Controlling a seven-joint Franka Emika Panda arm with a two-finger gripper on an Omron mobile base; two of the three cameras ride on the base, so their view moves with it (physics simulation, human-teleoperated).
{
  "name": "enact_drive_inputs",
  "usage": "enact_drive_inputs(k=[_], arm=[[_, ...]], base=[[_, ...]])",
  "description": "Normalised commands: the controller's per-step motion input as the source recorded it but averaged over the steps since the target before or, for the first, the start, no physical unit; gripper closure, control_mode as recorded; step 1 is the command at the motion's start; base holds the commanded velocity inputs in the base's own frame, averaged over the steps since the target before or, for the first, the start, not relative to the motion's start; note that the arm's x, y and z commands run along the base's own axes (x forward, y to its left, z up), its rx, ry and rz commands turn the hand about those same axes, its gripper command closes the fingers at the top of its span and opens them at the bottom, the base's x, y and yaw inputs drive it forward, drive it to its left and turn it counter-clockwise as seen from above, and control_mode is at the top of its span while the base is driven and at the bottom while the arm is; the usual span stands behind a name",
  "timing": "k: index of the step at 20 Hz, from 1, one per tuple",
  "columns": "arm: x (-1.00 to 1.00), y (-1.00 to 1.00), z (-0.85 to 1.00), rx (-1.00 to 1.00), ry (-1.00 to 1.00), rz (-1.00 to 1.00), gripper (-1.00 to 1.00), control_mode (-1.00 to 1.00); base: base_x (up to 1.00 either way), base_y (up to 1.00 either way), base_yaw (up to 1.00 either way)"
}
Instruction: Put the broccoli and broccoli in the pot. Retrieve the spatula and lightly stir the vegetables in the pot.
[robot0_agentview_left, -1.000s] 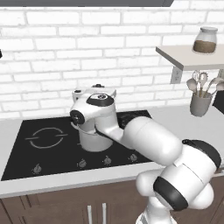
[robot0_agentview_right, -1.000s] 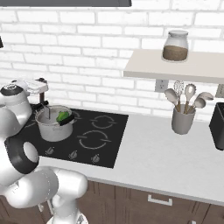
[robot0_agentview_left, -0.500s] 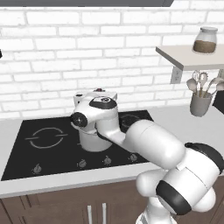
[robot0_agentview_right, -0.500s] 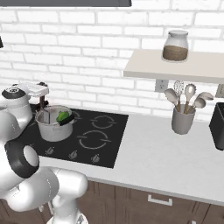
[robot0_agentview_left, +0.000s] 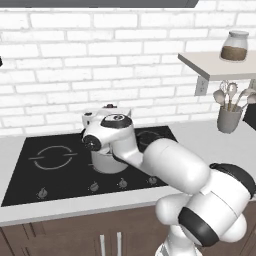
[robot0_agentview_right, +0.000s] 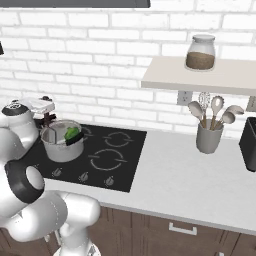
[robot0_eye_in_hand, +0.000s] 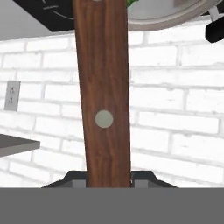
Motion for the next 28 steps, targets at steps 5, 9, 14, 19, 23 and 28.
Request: enact_drive_inputs(k=[5,9,14,19,23,28], arm=[[0.51,0.2,-0.09,-0.04,-0.21,0.08,1.0,-1.0],[0.26,0.11,-0.39,-0.02,-0.16,0.1,1.0,-1.0],[-0.06,0.0,-0.64,0.0,-0.1,0.1,1.0,-1.0],[0.0,0.0,-0.64,0.0,-0.02,0.06,1.0,-1.0],[0.05,0.0,-0.13,-0.04,0.09,-0.02,1.0,-1.0],[0.01,-0.07,0.06,-0.1,0.15,-0.09,1.0,-1.0]], base=[[0.0,0.0,0.0],[0.0,0.0,0.0],[0.0,0.0,0.0],[0.0,0.0,0.0],[0.0,0.0,0.0],[0.0,0.0,0.0]])
